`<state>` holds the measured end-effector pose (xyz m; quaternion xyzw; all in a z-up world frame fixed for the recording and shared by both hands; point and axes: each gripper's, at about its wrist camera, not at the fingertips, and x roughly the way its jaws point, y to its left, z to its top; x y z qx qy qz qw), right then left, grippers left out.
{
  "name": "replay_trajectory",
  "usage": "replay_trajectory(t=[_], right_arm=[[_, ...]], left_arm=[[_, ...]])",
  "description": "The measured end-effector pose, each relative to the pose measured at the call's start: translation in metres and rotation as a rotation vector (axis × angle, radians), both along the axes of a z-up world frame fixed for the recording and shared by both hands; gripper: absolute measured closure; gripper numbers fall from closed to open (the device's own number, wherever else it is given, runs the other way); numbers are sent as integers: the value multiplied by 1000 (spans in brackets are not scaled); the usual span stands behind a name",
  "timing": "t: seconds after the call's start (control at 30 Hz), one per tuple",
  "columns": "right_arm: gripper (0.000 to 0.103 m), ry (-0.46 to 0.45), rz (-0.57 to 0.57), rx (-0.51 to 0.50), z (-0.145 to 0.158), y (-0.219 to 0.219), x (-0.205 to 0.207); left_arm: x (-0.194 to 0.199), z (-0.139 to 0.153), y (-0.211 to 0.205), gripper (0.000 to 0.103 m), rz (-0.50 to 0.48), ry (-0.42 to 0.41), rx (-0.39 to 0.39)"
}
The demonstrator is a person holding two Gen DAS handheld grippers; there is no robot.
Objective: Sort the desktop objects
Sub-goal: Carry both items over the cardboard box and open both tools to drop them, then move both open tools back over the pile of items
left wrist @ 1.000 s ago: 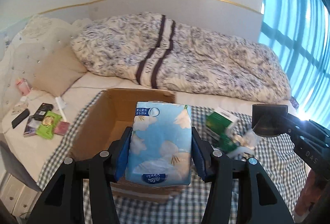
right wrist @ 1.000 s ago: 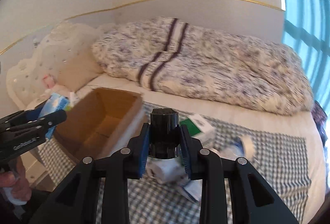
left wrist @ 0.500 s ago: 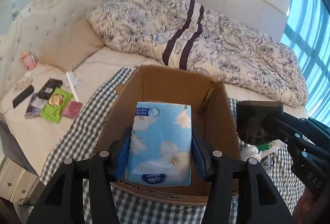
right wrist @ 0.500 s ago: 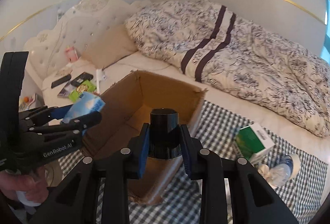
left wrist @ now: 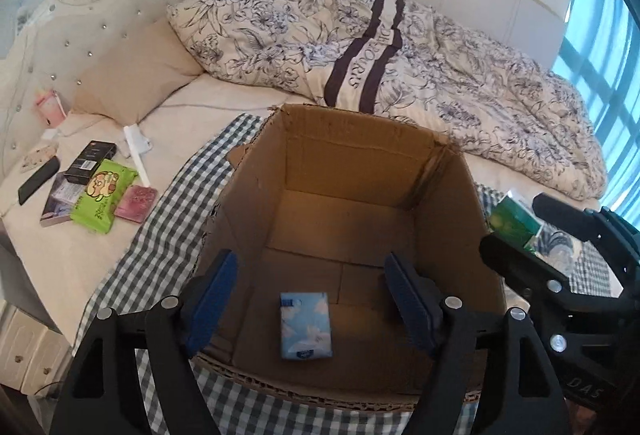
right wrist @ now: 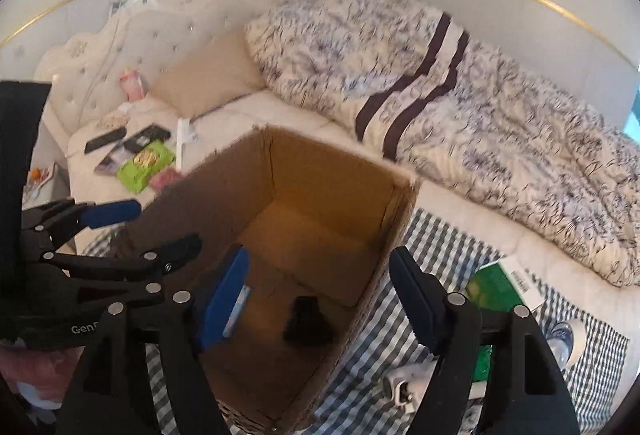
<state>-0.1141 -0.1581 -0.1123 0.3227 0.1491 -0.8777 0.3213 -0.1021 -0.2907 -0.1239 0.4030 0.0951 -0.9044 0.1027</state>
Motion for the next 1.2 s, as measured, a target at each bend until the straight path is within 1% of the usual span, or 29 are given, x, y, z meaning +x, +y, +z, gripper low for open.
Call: replay_trajectory(t=[0.2, 0.4, 0.5, 0.7, 0.8, 0.87, 1.03, 1.2], right_arm=[[30, 39, -36, -30, 15, 16, 2], [30, 64, -103, -62, 31, 42, 1], [30, 72, -132, -87, 41, 65, 0], [30, 87, -181, -104, 51, 112, -1], [30, 95, -214, -109, 55, 139, -3], [30, 98, -237, -113, 58, 159, -4], [30, 101, -287, -118, 63, 205, -4], [29, 107, -325, -116, 62, 248, 1]], left_arm=[[4, 14, 3, 24, 10, 28, -15], [9, 35, 17, 24, -1, 69, -32], [13, 45, 27, 23, -9, 92, -48], [17, 65, 53, 20, -27, 134, -65], [19, 74, 69, 17, -41, 156, -64], [19, 79, 82, 13, -56, 172, -62], [19, 85, 117, 8, -97, 187, -72], [22, 87, 150, 3, -130, 203, -62]])
